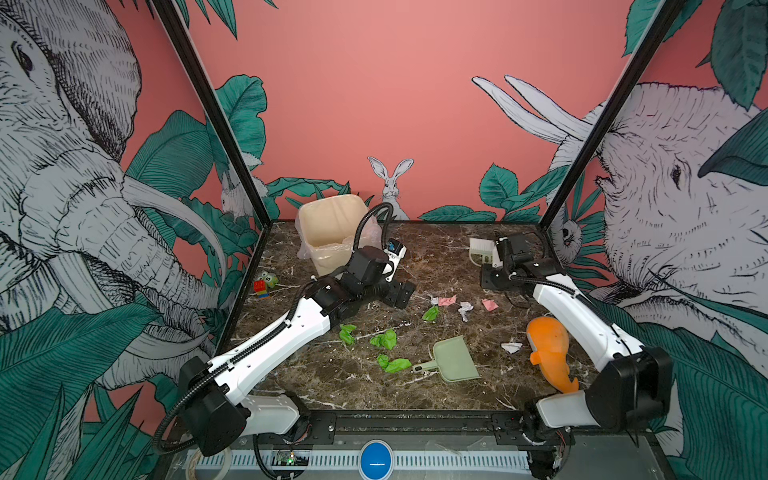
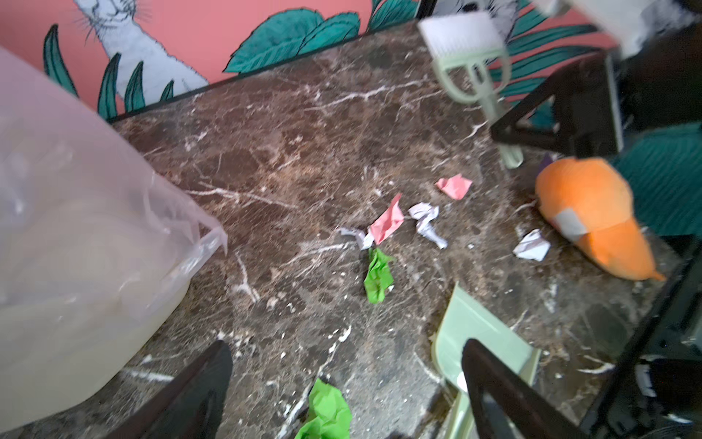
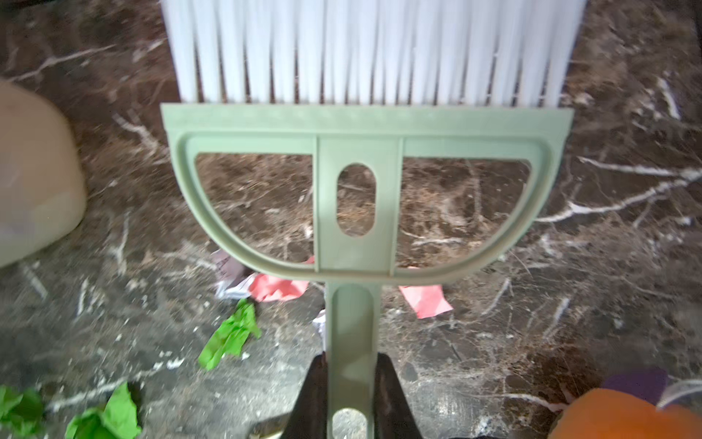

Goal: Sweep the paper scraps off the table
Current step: 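Lift the brush with the right gripper while the left gripper nears the bin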

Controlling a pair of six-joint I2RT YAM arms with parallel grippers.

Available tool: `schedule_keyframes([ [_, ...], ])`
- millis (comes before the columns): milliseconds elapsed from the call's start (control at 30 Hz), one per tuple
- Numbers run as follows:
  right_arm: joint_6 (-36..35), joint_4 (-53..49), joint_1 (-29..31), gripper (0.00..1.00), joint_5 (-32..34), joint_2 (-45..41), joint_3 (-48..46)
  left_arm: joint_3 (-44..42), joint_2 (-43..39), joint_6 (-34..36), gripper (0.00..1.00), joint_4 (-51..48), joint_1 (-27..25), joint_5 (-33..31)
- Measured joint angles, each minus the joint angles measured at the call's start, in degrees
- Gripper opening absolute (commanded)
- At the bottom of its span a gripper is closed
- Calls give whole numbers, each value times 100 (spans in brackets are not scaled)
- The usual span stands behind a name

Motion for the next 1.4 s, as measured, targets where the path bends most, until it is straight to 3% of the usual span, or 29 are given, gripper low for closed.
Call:
schedule_keyframes([
  [333, -494, -332, 1346, 0, -407, -210, 649, 118, 391, -645, 94, 837, 549, 1274],
  [533, -511, -452, 1829, 0, -470, -197, 999, -138, 407, -1329, 93, 1683, 1091, 1864],
  [700, -505, -511, 2098, 0, -470, -24, 1202, -151, 479, -1665, 89, 2194, 1110, 2225],
  [967, -426, -483, 2310, 0, -446, 96, 1338, -238, 732, -2184, 74, 2837, 1110, 2669],
  [1400, -372, -446, 2406, 0, -289, 96, 1405, -297, 787, -2430, 49, 2966, 1049, 2863],
])
